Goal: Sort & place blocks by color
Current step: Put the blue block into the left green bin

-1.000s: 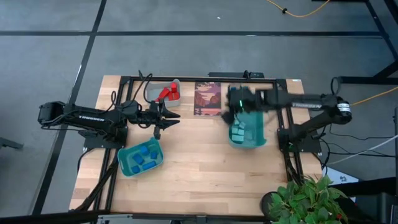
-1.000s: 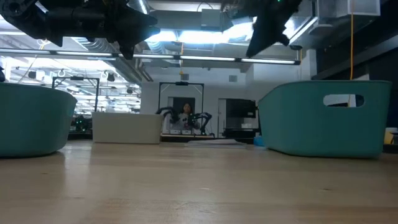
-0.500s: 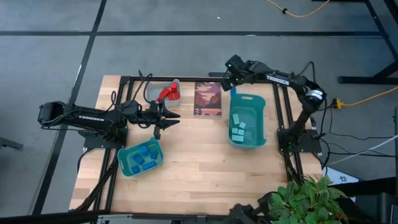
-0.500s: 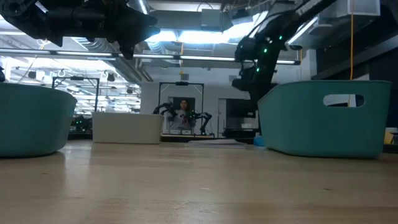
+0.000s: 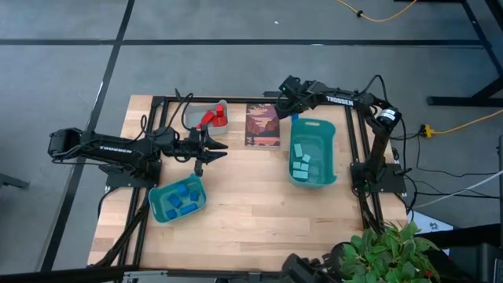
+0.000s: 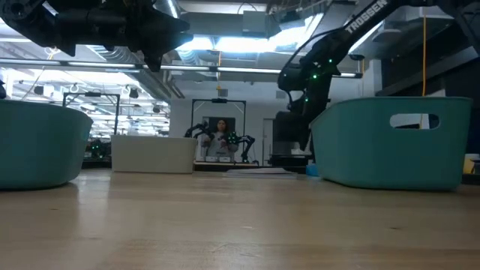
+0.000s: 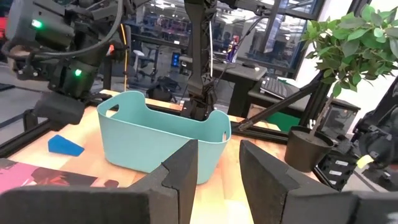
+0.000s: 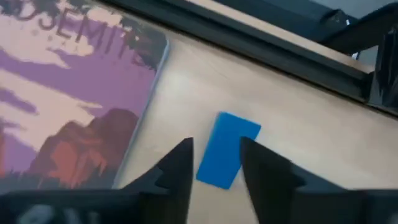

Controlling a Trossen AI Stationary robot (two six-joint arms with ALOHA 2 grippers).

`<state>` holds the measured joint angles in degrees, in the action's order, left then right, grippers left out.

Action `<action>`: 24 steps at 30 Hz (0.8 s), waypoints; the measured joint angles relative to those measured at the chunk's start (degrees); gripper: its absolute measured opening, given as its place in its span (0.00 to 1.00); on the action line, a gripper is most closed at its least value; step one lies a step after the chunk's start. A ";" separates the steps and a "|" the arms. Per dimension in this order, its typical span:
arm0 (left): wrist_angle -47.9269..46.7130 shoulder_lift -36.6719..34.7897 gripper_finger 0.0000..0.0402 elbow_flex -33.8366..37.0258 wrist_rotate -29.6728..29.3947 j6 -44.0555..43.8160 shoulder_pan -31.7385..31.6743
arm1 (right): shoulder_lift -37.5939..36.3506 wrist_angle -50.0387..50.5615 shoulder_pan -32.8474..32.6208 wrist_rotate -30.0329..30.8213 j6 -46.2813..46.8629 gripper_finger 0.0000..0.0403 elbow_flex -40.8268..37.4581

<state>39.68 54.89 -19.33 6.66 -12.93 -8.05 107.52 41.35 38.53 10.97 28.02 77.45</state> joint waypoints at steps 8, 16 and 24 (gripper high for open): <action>-0.20 0.00 0.28 0.00 0.15 -0.07 0.00 | 4.27 -0.92 0.24 4.29 4.85 0.67 -0.02; -0.20 0.00 0.28 0.00 0.35 -0.11 0.00 | 5.42 -1.39 0.47 7.58 8.35 0.80 -0.02; -0.20 0.00 0.28 0.00 0.35 -0.50 0.00 | 5.42 -1.27 0.63 10.01 13.11 0.74 0.00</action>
<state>39.48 54.89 -19.33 7.01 -13.43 -8.05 112.95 40.08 39.16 20.97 41.14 77.45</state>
